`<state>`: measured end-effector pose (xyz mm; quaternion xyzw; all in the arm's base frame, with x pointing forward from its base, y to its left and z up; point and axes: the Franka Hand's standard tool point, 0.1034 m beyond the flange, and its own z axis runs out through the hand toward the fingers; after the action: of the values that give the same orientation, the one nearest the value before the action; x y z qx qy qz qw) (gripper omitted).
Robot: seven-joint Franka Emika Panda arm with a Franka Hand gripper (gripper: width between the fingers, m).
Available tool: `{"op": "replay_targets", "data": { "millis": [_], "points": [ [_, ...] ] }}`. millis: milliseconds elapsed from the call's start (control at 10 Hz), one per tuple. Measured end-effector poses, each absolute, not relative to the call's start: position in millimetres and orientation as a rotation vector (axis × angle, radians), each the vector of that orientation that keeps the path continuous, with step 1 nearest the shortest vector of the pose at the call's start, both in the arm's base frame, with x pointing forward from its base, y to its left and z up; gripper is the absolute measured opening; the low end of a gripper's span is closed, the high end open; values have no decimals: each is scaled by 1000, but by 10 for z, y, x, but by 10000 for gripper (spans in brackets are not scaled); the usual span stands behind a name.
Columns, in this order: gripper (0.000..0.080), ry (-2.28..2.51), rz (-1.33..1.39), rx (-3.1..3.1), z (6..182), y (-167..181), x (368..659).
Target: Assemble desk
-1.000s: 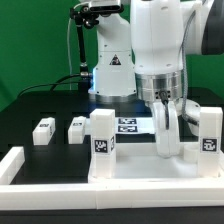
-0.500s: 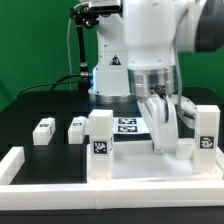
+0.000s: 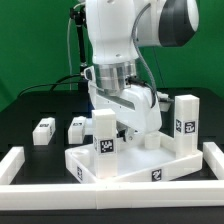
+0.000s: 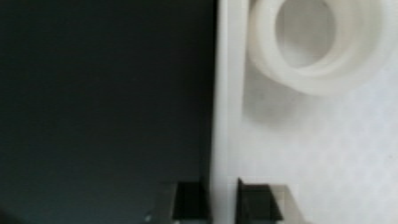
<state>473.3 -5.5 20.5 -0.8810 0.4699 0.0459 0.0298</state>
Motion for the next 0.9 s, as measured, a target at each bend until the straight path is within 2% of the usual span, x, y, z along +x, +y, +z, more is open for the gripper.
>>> {"op": "replay_targets", "data": {
  "millis": [400, 600, 900],
  "points": [
    [64, 1203, 146, -2828, 201, -114, 4681],
    [63, 815, 128, -2955, 183, -225, 4697],
    [60, 498, 90, -3029, 187, -299, 4874]
  ]
}}
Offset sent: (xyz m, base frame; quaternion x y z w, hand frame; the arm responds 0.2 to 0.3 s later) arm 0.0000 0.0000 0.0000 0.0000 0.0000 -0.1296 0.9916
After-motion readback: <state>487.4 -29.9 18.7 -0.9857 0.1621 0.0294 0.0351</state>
